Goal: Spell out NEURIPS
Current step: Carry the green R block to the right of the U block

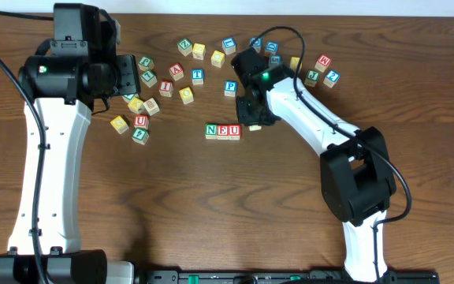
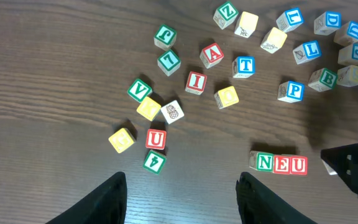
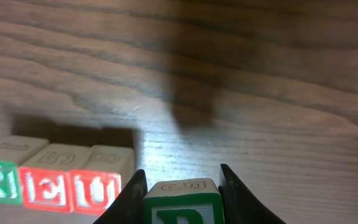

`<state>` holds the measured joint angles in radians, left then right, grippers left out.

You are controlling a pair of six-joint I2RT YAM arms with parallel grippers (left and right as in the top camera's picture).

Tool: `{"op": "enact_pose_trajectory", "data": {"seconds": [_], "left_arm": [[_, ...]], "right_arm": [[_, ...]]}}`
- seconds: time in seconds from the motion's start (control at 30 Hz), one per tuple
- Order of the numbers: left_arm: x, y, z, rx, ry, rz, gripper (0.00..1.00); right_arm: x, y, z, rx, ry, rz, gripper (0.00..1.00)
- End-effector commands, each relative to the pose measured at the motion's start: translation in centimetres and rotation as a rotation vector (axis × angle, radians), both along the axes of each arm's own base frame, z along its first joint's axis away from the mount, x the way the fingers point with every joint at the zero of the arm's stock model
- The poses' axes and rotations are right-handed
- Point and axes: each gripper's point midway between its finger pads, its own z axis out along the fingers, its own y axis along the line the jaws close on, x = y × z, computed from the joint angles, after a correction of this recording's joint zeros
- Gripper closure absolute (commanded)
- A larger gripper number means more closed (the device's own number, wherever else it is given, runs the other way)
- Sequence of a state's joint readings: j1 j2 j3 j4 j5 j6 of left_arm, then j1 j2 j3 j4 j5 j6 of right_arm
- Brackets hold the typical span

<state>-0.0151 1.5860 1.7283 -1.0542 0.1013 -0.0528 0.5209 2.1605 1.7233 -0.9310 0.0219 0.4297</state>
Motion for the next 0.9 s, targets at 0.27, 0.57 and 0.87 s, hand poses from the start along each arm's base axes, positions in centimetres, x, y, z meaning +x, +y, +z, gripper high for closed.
{"op": "enact_pose_trajectory", "data": {"seconds": [0.27, 0.57, 0.87], "left_arm": [[-0.1, 0.1, 0.3, 0.005, -0.004, 0.008, 0.44], [-0.1, 0.1, 0.3, 0.005, -0.004, 0.008, 0.44], [-0.1, 0.1, 0.3, 0.005, -0.004, 0.008, 0.44]], "right_arm": [[-0.6, -0.3, -1.4, 0.022, -0.005, -0.048, 0.73], [-0.8, 0.4, -1.6, 0.028, -0.016, -0.033, 0.67], [-0.9, 0.5, -1.8, 0.027, -0.015, -0.03, 0.68]]}}
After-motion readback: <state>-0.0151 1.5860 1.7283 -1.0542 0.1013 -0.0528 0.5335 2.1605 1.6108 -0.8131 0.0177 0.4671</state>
